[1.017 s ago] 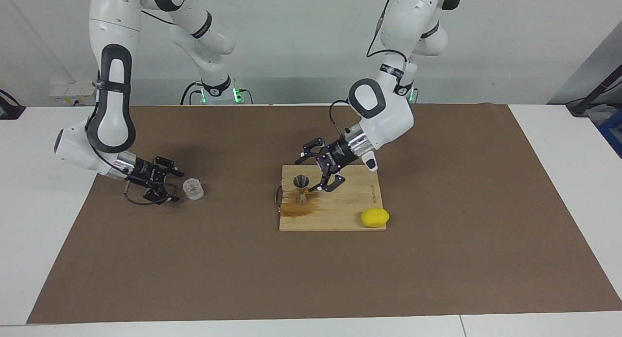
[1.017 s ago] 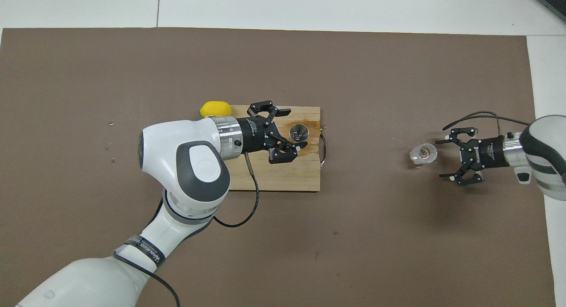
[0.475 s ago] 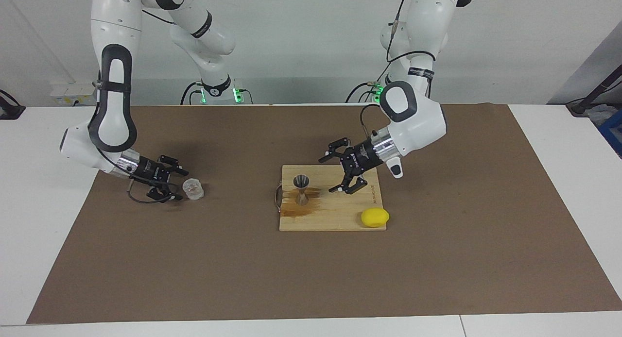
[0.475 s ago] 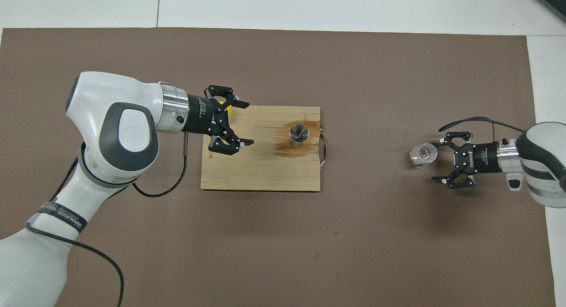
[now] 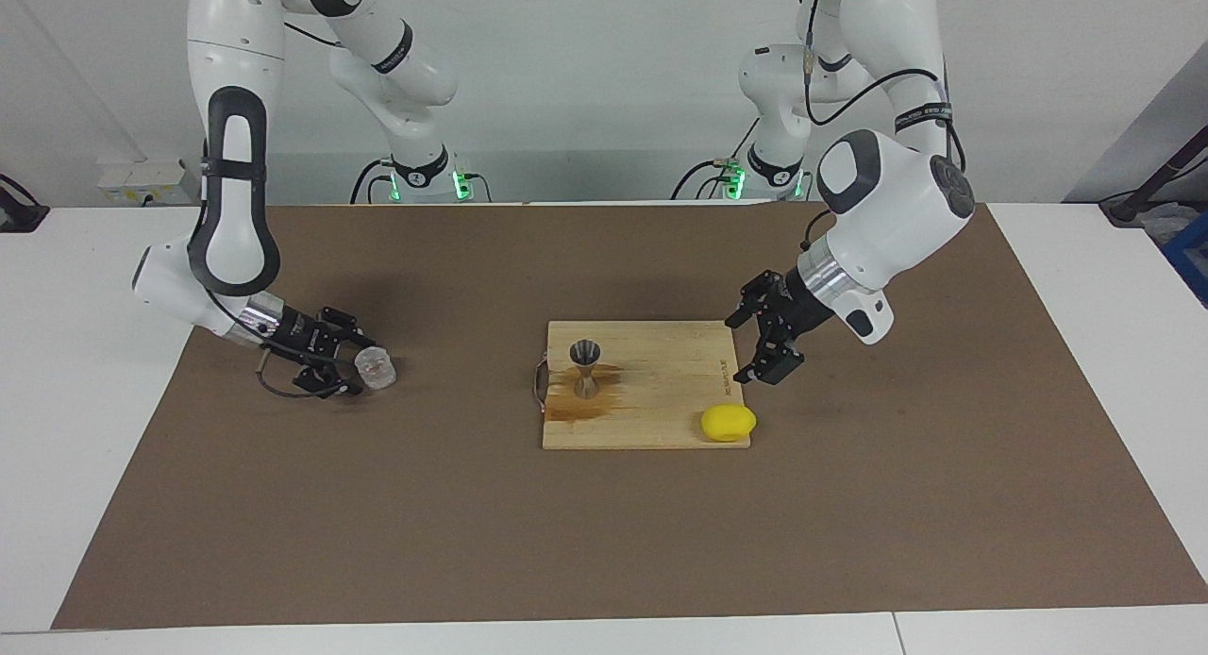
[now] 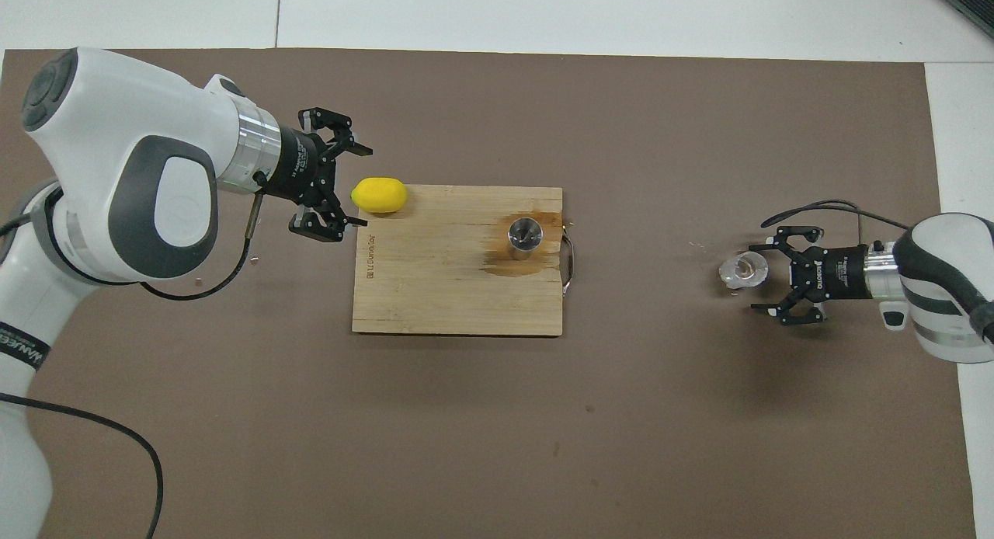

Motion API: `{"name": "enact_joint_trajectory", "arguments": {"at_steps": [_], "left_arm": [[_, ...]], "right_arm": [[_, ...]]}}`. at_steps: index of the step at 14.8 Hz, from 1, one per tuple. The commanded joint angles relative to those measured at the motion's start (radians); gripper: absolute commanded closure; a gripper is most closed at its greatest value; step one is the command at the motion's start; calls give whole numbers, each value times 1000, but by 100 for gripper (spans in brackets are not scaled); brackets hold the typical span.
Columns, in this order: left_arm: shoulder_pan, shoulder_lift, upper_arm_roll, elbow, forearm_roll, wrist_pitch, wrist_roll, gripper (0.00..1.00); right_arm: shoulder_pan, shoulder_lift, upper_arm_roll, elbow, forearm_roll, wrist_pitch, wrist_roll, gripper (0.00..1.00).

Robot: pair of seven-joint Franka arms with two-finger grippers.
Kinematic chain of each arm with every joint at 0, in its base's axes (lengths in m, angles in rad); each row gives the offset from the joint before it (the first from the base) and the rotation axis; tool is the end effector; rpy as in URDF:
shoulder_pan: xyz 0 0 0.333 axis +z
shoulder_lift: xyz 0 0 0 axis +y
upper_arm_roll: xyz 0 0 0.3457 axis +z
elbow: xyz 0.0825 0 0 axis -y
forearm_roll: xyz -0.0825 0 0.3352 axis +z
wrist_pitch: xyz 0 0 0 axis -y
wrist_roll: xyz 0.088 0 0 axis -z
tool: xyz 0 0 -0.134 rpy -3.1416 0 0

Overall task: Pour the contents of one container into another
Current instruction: 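Withdraw the left gripper while the right gripper grasps the glass cup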

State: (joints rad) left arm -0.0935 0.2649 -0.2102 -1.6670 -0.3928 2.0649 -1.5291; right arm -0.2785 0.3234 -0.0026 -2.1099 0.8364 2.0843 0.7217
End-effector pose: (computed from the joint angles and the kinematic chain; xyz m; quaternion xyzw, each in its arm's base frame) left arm 0.5860 -0.2005 0.4929 0.7466 0.6296 -0.1216 0.1770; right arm 0.5186 -0.0929 0.2934 -0.6653 0.6588 0.2232 0.2711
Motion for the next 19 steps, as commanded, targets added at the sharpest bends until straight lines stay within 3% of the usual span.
{"name": "enact_joint_trajectory", "arguments": {"at_steps": [1, 5, 9, 11, 14, 17, 19], "left_arm": [[24, -4, 2, 29, 150, -20, 62, 0], [67, -21, 6, 21, 251, -25, 281, 0], [118, -44, 9, 10, 287, -55, 713, 0], [147, -53, 9, 10, 327, -80, 930, 0], [181, -87, 8, 1, 362, -126, 1264, 0], [196, -131, 9, 9, 364, -233, 1382, 0], [198, -189, 11, 0, 364, -294, 1478, 0]], "right_arm": [[-5, -21, 12, -28, 30, 25, -41, 0], [15, -21, 12, -27, 44, 23, -39, 1], [24, -21, 12, -27, 62, 23, -39, 6], [24, -21, 10, -24, 62, 14, -42, 21], [24, -24, 10, -19, 62, 10, -41, 61], [24, -40, 9, 5, 62, 0, -19, 98], [28, -53, 9, 31, 47, -3, 43, 100]]}}
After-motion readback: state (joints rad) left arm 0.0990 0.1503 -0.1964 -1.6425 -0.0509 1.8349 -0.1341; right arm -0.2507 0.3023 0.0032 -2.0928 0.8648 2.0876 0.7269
